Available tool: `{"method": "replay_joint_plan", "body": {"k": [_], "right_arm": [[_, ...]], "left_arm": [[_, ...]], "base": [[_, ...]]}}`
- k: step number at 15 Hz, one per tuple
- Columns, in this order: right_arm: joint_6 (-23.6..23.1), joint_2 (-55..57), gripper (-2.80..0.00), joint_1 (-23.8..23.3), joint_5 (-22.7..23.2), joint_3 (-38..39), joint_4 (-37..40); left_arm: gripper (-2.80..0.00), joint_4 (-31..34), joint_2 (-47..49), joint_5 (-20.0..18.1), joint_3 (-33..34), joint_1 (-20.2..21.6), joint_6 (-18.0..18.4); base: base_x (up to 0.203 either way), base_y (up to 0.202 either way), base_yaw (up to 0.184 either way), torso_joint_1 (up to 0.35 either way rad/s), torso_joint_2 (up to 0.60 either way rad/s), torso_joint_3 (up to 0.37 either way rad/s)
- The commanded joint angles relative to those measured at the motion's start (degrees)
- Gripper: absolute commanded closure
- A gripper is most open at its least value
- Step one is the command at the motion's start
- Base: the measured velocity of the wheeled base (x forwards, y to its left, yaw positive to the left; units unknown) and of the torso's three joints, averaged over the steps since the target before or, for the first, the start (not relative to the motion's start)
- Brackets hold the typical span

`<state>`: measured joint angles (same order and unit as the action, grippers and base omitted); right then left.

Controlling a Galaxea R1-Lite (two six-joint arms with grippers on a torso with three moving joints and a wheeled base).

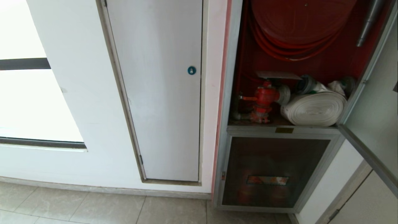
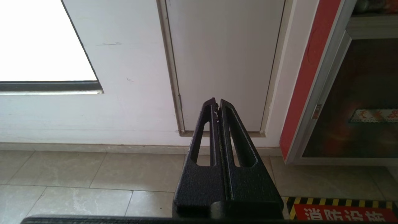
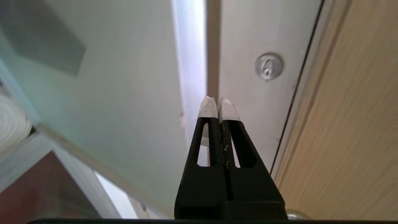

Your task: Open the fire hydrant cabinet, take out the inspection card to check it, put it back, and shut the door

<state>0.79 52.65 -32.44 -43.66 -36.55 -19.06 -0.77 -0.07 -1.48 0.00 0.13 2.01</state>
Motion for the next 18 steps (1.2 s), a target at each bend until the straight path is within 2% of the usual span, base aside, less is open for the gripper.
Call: {"method": "replay_joint_plan", "body": {"k": [1,4,10,12,18], "right_arm": [[0.1,1.8,0.00,-4.8,1.6,-1.7,-0.1],[0.3,2.9,0.00,-10.8,6.4,-2.5,-0.2],[0.4,3.8,0.00,-12.0,7.4,-3.1,-0.5],[2.5,4.3,0.00,-13.1,8.1,-4.2,-0.4],[4.0,7.7,0.00,-20.7,15.5,-4.5,-0.8]], "left_arm": [[0.00,0.0,0.1,0.0,0.7,0.1,0.0],[0.00,0.0,0.1,0.0,0.7,0.0,0.0],[0.00,0.0,0.1,0.0,0.7,0.0,0.0],[0.00,0.0,0.1,0.1,0.7,0.0,0.0],[0.00,0.0,0.1,0.0,0.7,0.1,0.0]], "base": [[0.000,0.000,0.000,0.000,0.00,0.000],[0.000,0.000,0.000,0.000,0.00,0.000],[0.000,0.000,0.000,0.000,0.00,0.000],[0.000,0.000,0.000,0.000,0.00,0.000],[0.000,0.000,0.000,0.000,0.00,0.000]]}}
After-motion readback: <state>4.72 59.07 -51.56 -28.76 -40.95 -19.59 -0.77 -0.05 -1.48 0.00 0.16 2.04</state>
